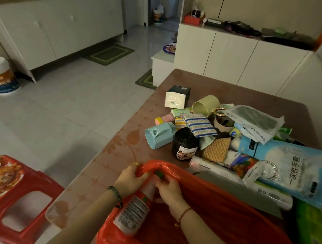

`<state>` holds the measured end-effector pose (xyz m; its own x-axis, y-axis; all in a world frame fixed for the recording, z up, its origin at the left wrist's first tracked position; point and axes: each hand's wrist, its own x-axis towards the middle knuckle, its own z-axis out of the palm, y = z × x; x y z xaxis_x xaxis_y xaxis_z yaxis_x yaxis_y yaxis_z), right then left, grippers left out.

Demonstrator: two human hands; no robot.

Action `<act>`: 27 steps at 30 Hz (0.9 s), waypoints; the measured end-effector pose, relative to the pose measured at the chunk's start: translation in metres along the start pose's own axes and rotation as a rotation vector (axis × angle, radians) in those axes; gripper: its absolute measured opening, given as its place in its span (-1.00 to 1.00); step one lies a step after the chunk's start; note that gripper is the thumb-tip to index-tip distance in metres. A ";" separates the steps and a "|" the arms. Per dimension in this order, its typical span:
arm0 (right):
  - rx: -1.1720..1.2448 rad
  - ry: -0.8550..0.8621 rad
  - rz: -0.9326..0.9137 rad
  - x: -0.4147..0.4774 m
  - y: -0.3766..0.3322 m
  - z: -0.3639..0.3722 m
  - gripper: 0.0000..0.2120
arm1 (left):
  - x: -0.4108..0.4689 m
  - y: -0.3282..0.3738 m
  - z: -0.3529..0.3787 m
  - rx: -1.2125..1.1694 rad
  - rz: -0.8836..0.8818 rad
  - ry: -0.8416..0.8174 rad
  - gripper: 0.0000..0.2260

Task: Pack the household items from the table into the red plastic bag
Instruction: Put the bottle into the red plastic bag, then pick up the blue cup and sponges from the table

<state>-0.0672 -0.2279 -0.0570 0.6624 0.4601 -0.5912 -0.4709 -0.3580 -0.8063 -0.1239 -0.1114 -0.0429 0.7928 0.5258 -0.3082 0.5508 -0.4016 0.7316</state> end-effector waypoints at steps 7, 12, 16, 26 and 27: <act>-0.316 -0.283 -0.064 -0.003 -0.059 -0.042 -0.82 | 0.020 0.011 -0.037 -0.070 0.036 -0.144 -0.68; -0.711 0.029 -0.596 0.045 -0.121 -0.041 -0.64 | 0.072 0.037 -0.041 -0.219 -0.041 -0.016 -0.56; -1.364 0.055 -0.800 0.091 -0.134 -0.025 -0.53 | 0.105 0.045 -0.023 -0.251 -0.135 -0.071 -0.54; -0.789 0.132 -0.931 0.062 -0.148 -0.044 -0.78 | 0.066 0.065 -0.033 -0.485 0.312 0.340 -0.63; -0.603 0.131 -0.950 0.045 -0.143 -0.046 -0.81 | 0.053 0.070 -0.035 -0.501 0.401 0.373 -0.56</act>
<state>0.0568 -0.1935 0.0323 0.6745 0.6786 0.2906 0.5899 -0.2587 -0.7649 -0.0528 -0.0854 0.0135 0.7173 0.6666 0.2028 -0.0184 -0.2729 0.9619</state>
